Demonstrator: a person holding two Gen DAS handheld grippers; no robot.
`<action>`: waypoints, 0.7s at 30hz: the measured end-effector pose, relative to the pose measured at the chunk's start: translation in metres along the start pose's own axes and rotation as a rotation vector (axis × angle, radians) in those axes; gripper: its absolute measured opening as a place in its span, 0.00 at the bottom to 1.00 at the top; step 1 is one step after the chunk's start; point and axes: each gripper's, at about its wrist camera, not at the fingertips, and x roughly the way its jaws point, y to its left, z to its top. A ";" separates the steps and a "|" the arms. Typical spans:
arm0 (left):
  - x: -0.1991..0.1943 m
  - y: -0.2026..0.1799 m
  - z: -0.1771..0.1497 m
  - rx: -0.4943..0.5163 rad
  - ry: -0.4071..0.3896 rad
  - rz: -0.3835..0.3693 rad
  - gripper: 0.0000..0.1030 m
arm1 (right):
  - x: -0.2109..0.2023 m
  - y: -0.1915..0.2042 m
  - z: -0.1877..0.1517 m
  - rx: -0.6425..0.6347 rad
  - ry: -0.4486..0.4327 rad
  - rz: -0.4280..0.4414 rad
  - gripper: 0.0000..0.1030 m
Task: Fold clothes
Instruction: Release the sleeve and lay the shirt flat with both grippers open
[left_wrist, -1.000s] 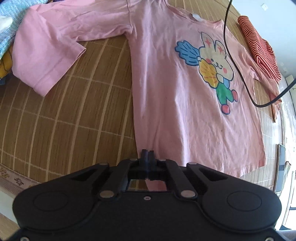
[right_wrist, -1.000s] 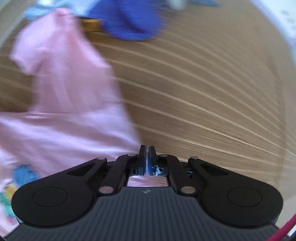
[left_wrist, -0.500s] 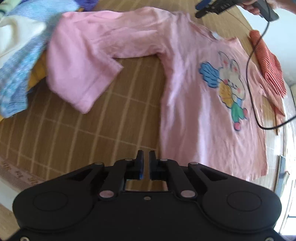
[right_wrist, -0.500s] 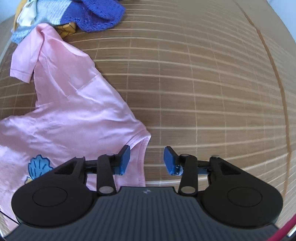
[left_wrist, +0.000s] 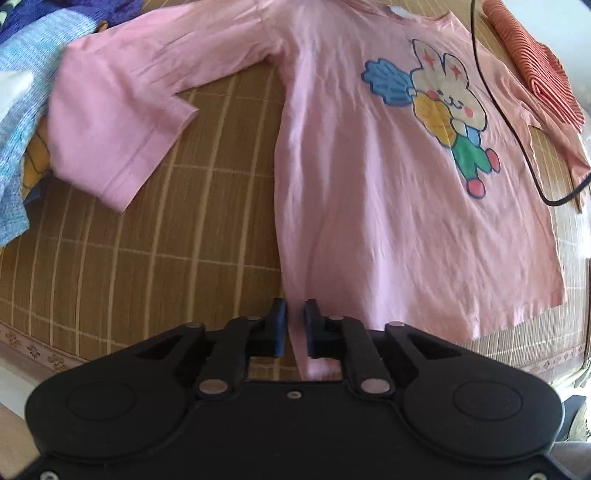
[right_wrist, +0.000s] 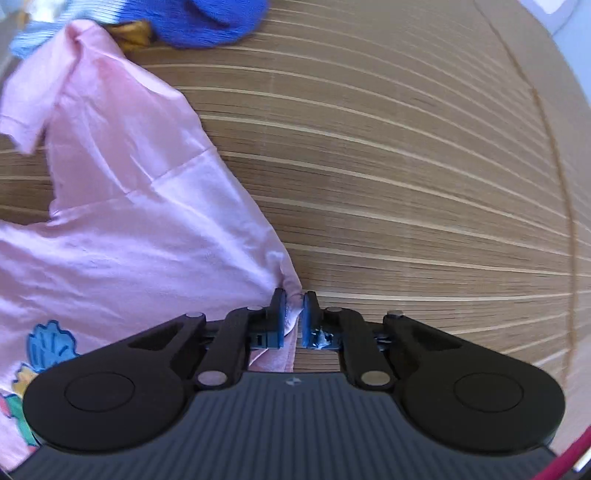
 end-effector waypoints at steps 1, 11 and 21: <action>0.000 0.001 0.001 0.004 0.001 0.005 0.12 | 0.001 -0.003 0.001 0.018 -0.001 -0.008 0.10; -0.015 0.015 0.010 0.021 -0.001 0.045 0.16 | -0.044 -0.021 -0.020 0.234 -0.055 -0.059 0.31; -0.030 -0.027 0.027 0.165 -0.037 -0.038 0.19 | -0.161 0.013 -0.141 0.654 -0.102 -0.118 0.45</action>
